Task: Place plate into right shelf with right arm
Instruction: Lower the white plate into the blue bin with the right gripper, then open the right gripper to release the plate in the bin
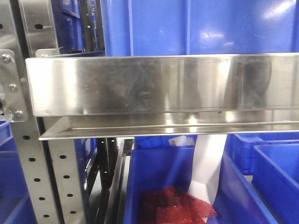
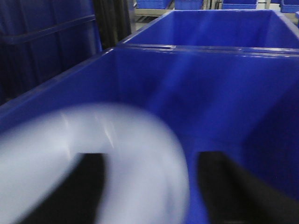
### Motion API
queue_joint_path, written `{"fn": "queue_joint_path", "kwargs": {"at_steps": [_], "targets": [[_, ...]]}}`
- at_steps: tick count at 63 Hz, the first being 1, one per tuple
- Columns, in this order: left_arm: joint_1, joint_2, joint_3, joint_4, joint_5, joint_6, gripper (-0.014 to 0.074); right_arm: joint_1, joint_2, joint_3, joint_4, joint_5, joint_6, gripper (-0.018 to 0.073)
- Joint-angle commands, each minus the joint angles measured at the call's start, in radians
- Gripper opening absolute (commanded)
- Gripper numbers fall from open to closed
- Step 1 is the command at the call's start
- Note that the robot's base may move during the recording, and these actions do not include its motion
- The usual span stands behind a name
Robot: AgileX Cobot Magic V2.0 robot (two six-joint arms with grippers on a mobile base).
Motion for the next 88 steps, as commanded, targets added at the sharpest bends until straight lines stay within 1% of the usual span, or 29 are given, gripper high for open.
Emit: {"fn": "queue_joint_path", "kwargs": {"at_steps": [1,11,17,22,26,34,38,41,44,48,49,51,52,54,58,84,88], "targets": [[-0.007,-0.004,0.010,-0.002,-0.084,-0.006,-0.0047,-0.031,-0.043,-0.042,0.004,-0.072,0.002,0.0636],[-0.007,-0.004,0.010,-0.002,-0.084,-0.006,-0.0047,-0.070,-0.076,-0.042,0.004,-0.029,0.002,0.0636],[-0.007,-0.004,0.010,-0.002,-0.084,-0.006,-0.0047,-0.080,-0.119,-0.042,0.004,-0.026,0.002,0.0636],[-0.007,-0.004,0.010,-0.002,-0.084,-0.006,-0.0047,-0.081,-0.167,-0.042,0.004,0.007,0.002,0.0636],[-0.007,-0.004,0.010,-0.002,-0.084,-0.006,-0.0047,-0.082,-0.222,-0.042,0.004,0.066,0.002,0.0636],[-0.007,-0.004,0.010,-0.002,-0.084,-0.006,-0.0047,-0.082,-0.349,-0.042,0.004,0.236,0.002,0.0632],[-0.007,-0.004,0.010,-0.002,-0.084,-0.006,-0.0047,-0.082,-0.411,-0.042,0.004,0.318,0.002,0.0602],[-0.007,-0.004,0.010,-0.002,-0.084,-0.006,-0.0047,-0.082,-0.456,-0.042,0.004,0.374,0.002,0.0544],[-0.007,-0.004,0.010,-0.002,-0.084,-0.006,-0.0047,-0.082,-0.496,-0.042,0.004,0.425,0.002,0.0454],[-0.007,-0.004,0.010,-0.002,-0.084,-0.006,-0.0047,-0.082,-0.539,-0.042,0.004,0.490,0.002,0.0302],[-0.007,-0.004,0.010,-0.002,-0.084,-0.006,-0.0047,-0.082,-0.552,-0.042,0.004,0.511,0.002,0.0246],[-0.007,-0.004,0.010,-0.002,-0.084,-0.006,-0.0047,-0.082,-0.567,-0.042,0.004,0.537,0.002,0.0172],[-0.007,-0.004,0.010,-0.002,-0.084,-0.006,-0.0047,-0.082,-0.577,-0.042,0.004,0.555,0.002,0.0117],[-0.007,-0.004,0.010,-0.002,-0.084,-0.006,-0.0047,-0.082,-0.591,-0.042,0.002,0.580,0.002,0.0038],[-0.007,-0.004,0.010,-0.002,-0.084,-0.006,-0.0047,-0.082,-0.612,-0.042,0.002,0.601,0.002,0.0066],[-0.007,-0.004,0.010,-0.002,-0.084,-0.006,-0.0047,-0.082,-0.633,-0.042,0.002,0.611,0.002,0.0066],[-0.007,-0.004,0.010,-0.002,-0.084,-0.006,-0.0047,-0.082,-0.633,-0.042,0.002,0.596,0.002,0.0066]]}}
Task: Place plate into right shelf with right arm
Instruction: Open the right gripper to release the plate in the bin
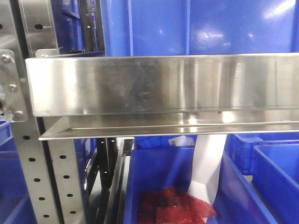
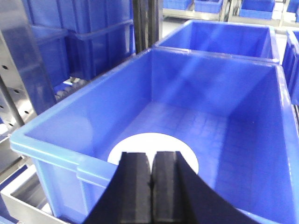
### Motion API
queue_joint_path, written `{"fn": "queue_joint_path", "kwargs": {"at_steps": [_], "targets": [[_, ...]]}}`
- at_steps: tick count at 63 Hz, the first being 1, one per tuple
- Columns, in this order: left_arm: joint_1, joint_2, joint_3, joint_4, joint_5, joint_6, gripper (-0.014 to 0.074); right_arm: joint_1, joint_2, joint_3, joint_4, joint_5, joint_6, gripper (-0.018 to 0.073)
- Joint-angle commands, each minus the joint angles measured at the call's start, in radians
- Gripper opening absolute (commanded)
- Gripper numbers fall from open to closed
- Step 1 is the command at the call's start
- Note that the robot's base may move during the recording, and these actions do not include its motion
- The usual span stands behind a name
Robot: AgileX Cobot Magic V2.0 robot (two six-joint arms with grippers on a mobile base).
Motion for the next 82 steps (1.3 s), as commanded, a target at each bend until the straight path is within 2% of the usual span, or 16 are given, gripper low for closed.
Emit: {"fn": "queue_joint_path", "kwargs": {"at_steps": [1,14,25,32,37,43,56,65,82], "targets": [[-0.007,-0.004,0.010,-0.002,-0.084,-0.006,-0.0047,-0.005,-0.004,-0.031,0.004,-0.096,0.002,0.0066],[-0.007,-0.004,0.010,-0.002,-0.084,-0.006,-0.0047,-0.005,-0.009,-0.005,-0.007,-0.218,0.002,0.0056],[-0.007,-0.004,0.010,-0.002,-0.084,-0.006,-0.0047,-0.008,-0.058,0.153,-0.076,-0.503,0.002,0.0056],[-0.007,-0.004,0.010,-0.002,-0.084,-0.006,-0.0047,-0.056,-0.130,0.302,-0.079,-0.683,0.003,0.0056],[-0.007,-0.004,0.010,-0.002,-0.084,-0.006,-0.0047,-0.101,-0.202,0.398,-0.085,-0.755,0.003,0.0056],[-0.007,-0.004,0.010,-0.002,-0.084,-0.006,-0.0047,-0.157,-0.296,0.525,-0.146,-0.821,0.003,0.0056],[-0.007,-0.004,0.010,-0.002,-0.084,-0.006,-0.0047,-0.252,-0.548,0.825,-0.177,-0.921,0.003,0.0056],[-0.007,-0.004,0.010,-0.002,-0.084,-0.006,-0.0047,-0.256,-0.693,1.005,-0.181,-0.930,0.007,0.0056],[-0.007,-0.004,0.010,-0.002,-0.084,-0.006,-0.0047,-0.256,-0.819,1.227,-0.181,-0.929,0.135,0.0056]]}}
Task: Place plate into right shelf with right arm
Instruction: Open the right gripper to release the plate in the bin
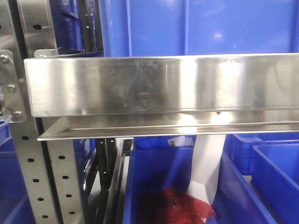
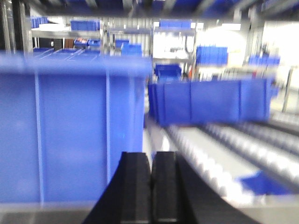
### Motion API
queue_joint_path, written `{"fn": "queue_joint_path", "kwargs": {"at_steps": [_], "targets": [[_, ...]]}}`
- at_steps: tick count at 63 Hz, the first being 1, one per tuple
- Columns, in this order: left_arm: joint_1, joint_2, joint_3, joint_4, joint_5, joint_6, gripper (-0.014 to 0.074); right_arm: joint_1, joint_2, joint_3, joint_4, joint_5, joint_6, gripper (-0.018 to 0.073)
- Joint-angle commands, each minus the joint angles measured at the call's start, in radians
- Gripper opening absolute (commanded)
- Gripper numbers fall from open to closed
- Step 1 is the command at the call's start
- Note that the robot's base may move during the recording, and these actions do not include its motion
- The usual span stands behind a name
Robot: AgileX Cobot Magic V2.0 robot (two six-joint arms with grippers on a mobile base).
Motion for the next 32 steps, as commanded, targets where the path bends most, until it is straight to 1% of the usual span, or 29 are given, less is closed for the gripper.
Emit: {"fn": "queue_joint_path", "kwargs": {"at_steps": [1,6,14,26,32], "targets": [[-0.007,-0.004,0.010,-0.002,-0.084,-0.006,-0.0047,-0.007,-0.012,0.018,-0.011,-0.093,0.030,0.0056],[-0.007,-0.004,0.010,-0.002,-0.084,-0.006,-0.0047,-0.007,-0.023,0.053,-0.017,-0.093,0.030,0.0056],[-0.007,-0.004,0.010,-0.002,-0.084,-0.006,-0.0047,-0.001,-0.041,0.089,-0.063,-0.094,0.030,0.0056],[-0.007,-0.004,0.010,-0.002,-0.084,-0.006,-0.0047,0.036,-0.071,0.145,-0.064,-0.100,0.030,0.0056],[-0.007,-0.004,0.010,-0.002,-0.084,-0.006,-0.0047,0.044,-0.077,0.143,-0.064,-0.051,0.029,0.0056]]}}
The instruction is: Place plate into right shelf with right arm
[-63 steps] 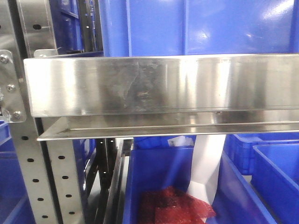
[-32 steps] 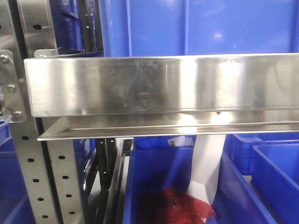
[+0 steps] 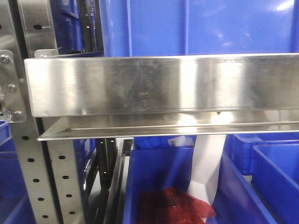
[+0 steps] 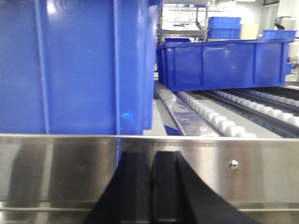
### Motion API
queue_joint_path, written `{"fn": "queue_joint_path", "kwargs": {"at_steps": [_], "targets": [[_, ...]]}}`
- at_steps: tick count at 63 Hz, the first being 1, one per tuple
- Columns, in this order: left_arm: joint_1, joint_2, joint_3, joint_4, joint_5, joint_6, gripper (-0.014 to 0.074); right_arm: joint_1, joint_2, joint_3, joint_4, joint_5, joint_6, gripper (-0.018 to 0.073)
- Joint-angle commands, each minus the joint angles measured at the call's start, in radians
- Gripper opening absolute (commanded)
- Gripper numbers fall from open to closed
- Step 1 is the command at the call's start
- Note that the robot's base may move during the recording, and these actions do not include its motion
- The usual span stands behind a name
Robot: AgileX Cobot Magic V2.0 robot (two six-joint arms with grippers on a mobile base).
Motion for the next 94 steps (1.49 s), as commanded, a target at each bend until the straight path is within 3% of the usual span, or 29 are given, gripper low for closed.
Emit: {"fn": "queue_joint_path", "kwargs": {"at_steps": [1,94], "targets": [[-0.007,-0.004,0.010,-0.002,-0.084,-0.006,-0.0047,0.007,0.005,-0.004,-0.012,-0.061,0.003,0.0056],[-0.007,-0.004,0.010,-0.002,-0.084,-0.006,-0.0047,0.007,0.005,-0.004,-0.041,0.044,0.034,0.0056]]}}
